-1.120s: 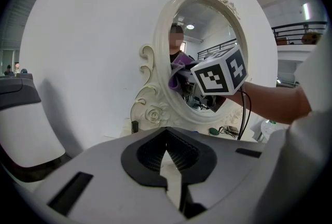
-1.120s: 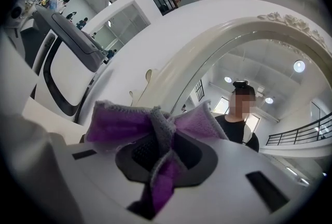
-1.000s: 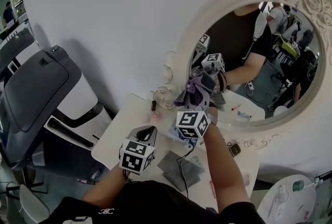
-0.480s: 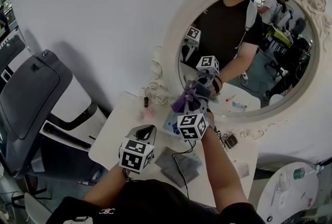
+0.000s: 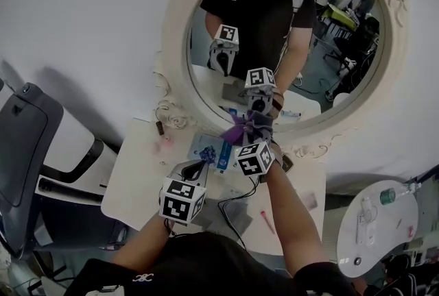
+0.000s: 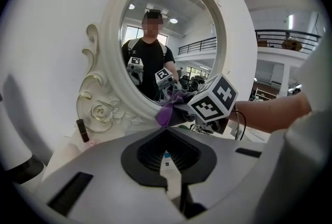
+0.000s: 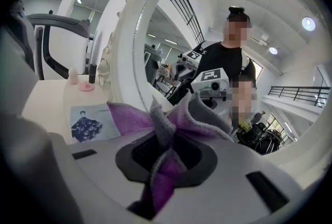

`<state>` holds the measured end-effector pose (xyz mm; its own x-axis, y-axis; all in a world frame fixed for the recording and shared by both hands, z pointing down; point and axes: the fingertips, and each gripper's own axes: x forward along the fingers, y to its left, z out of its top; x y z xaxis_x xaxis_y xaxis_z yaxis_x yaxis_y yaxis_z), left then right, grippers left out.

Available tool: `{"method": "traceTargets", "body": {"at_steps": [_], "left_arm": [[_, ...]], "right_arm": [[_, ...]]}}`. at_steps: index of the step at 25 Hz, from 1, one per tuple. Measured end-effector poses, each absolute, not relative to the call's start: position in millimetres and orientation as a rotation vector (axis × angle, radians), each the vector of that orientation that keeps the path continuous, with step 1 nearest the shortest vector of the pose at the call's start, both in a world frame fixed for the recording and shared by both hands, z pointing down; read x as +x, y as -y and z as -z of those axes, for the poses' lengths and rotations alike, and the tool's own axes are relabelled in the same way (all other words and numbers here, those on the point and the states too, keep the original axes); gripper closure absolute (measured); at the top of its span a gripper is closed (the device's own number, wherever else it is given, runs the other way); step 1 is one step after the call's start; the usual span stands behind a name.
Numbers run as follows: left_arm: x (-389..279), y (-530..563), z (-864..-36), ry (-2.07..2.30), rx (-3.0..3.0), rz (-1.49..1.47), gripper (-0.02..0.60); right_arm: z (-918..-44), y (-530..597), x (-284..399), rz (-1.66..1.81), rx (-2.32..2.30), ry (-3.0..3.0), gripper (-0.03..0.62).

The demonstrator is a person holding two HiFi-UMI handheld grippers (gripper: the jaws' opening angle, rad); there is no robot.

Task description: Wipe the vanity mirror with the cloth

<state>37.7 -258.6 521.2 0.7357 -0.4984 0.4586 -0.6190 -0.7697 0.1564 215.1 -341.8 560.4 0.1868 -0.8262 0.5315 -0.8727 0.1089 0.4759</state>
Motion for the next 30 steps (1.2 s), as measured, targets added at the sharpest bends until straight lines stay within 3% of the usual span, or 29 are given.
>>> {"method": "traceTargets", "body": {"at_steps": [14,22,30], "left_arm": [[69,248,-514,0.879,2.653,-0.565,0.575],[61,247,-510,0.915,2.65,-0.557,0.577],[69,240,-511,0.906,2.657,-0.547,0.577]], "right_arm": [[-509,284,325,-0.152,1.972,1.488,0.543],[-406,245,382,0.157,2.39,1.284,0.543],[-411,217,348,0.138,2.423,1.548,0.543]]}}
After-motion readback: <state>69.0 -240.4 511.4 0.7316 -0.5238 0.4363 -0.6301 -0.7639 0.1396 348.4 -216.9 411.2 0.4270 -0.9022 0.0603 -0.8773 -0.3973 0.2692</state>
